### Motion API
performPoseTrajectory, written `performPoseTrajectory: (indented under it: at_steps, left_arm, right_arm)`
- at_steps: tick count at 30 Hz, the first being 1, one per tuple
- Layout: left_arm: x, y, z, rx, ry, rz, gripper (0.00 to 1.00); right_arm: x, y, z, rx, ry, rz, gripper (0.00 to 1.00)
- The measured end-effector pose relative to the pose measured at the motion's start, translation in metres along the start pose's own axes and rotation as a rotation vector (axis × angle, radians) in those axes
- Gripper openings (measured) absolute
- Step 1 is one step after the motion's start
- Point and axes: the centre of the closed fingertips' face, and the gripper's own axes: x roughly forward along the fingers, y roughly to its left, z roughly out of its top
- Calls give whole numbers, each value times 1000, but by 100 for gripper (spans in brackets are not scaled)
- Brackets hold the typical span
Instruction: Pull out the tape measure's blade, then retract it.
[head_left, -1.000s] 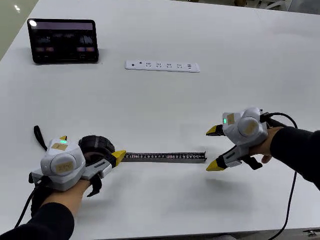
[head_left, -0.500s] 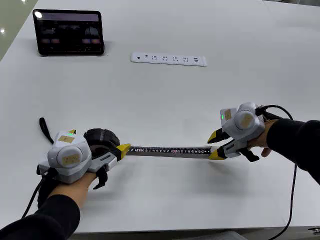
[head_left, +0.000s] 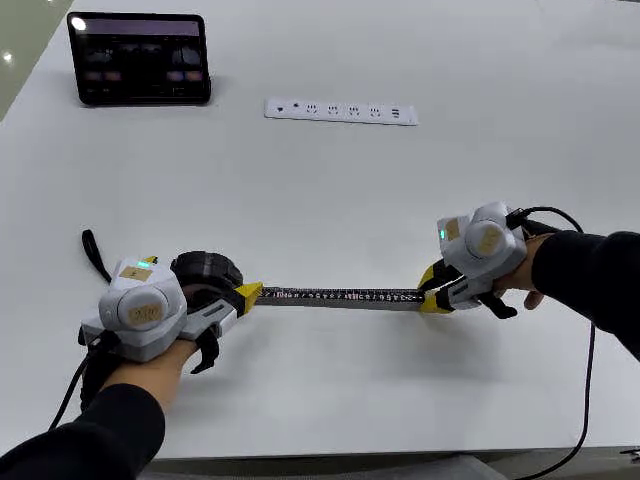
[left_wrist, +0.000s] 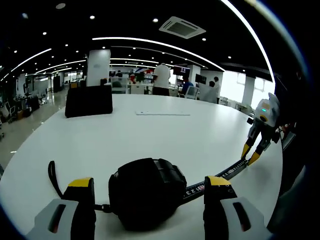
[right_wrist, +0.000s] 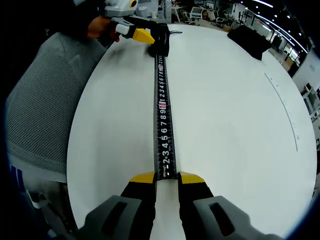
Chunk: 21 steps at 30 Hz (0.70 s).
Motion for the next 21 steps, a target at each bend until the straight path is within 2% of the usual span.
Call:
performPoseTrajectory:
  at_steps: [4, 8, 11, 13, 16, 18, 19, 21]
  left_arm:
    - [2, 5, -3, -19, 13, 17, 85]
    - [6, -2, 4, -14, 1, 8, 82]
    - [9, -7, 6, -14, 2, 8, 79]
    - [11, -7, 3, -31, 29, 19, 77]
    - [12, -2, -4, -24, 67, 47, 71]
    - [10, 3, -8, -39, 91, 71, 67]
    - [10, 3, -9, -50, 91, 67, 65]
    - [9, 1, -7, -32, 89, 68, 64]
  right_arm:
    - [0, 0, 0, 3, 7, 5, 12]
    - [1, 0, -1, -11, 44, 1, 12]
    - [2, -1, -1, 13, 89, -8, 11]
    - [3, -1, 0, 12, 107, -12, 11]
    - [3, -1, 0, -1, 124, -17, 11]
    - [3, -2, -1, 26, 133, -22, 11]
    - [3, -2, -1, 37, 133, -26, 11]
    - [3, -3, -1, 72, 128, -31, 11]
